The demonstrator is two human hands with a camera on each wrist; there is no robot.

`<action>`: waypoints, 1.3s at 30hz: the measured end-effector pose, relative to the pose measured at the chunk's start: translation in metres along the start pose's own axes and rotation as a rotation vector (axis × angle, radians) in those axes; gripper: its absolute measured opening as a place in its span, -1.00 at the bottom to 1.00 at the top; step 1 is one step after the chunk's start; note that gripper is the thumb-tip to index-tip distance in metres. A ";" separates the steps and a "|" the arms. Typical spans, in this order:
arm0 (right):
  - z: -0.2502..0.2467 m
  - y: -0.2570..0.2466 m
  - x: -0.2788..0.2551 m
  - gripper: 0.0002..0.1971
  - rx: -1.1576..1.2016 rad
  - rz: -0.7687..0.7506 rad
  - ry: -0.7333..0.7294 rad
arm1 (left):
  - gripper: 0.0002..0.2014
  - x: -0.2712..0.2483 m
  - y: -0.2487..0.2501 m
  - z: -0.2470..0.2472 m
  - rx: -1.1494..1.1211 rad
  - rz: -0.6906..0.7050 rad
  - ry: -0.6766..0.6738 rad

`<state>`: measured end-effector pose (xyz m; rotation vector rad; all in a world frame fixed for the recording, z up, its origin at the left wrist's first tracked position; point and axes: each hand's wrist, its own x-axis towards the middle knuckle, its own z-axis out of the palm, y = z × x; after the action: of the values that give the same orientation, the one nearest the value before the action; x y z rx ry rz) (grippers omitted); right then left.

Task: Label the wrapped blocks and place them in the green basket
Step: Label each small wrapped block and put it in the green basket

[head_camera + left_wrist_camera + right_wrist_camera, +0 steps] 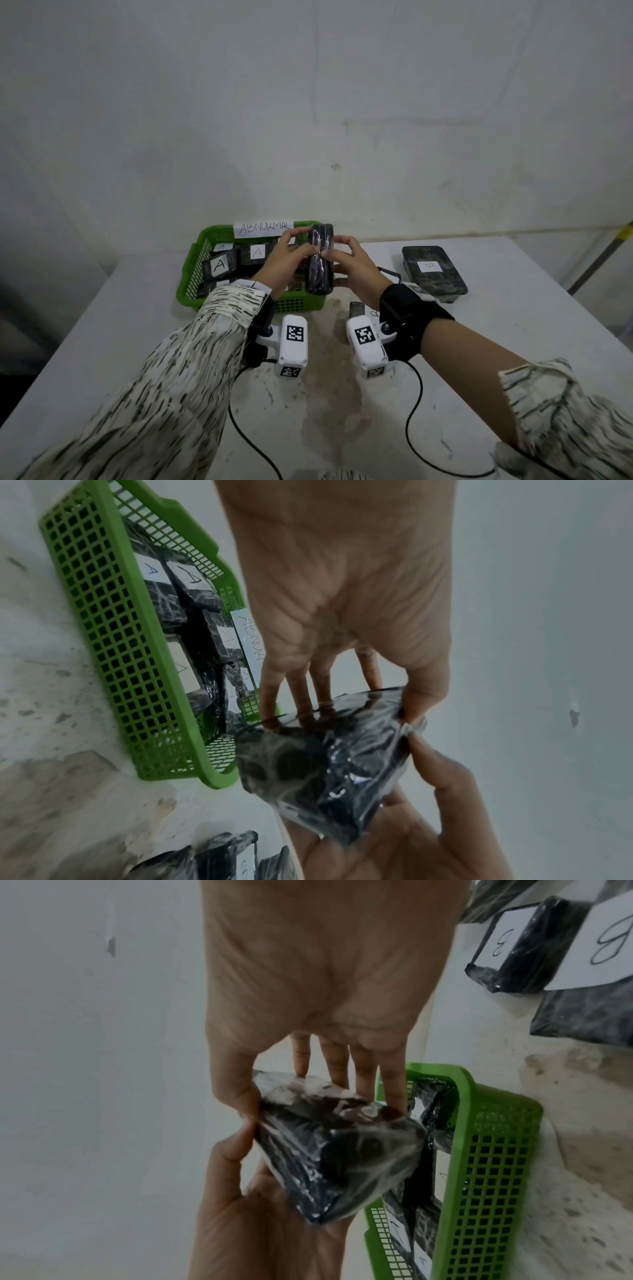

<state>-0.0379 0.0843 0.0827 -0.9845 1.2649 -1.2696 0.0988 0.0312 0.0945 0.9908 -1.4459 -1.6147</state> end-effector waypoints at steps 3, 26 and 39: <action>-0.003 -0.003 -0.003 -0.39 -0.027 0.037 -0.120 | -0.67 0.002 0.000 0.001 -0.047 0.003 0.047; -0.001 0.012 0.002 -0.38 -0.294 -0.254 0.071 | -0.44 0.008 -0.008 -0.006 -0.075 -0.078 0.039; -0.010 -0.005 -0.003 -0.48 0.243 0.345 -0.248 | -0.66 0.001 -0.005 -0.012 -0.096 -0.110 -0.111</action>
<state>-0.0483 0.0876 0.0867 -0.6894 1.0079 -0.9719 0.1090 0.0257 0.0886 0.9530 -1.3929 -1.8274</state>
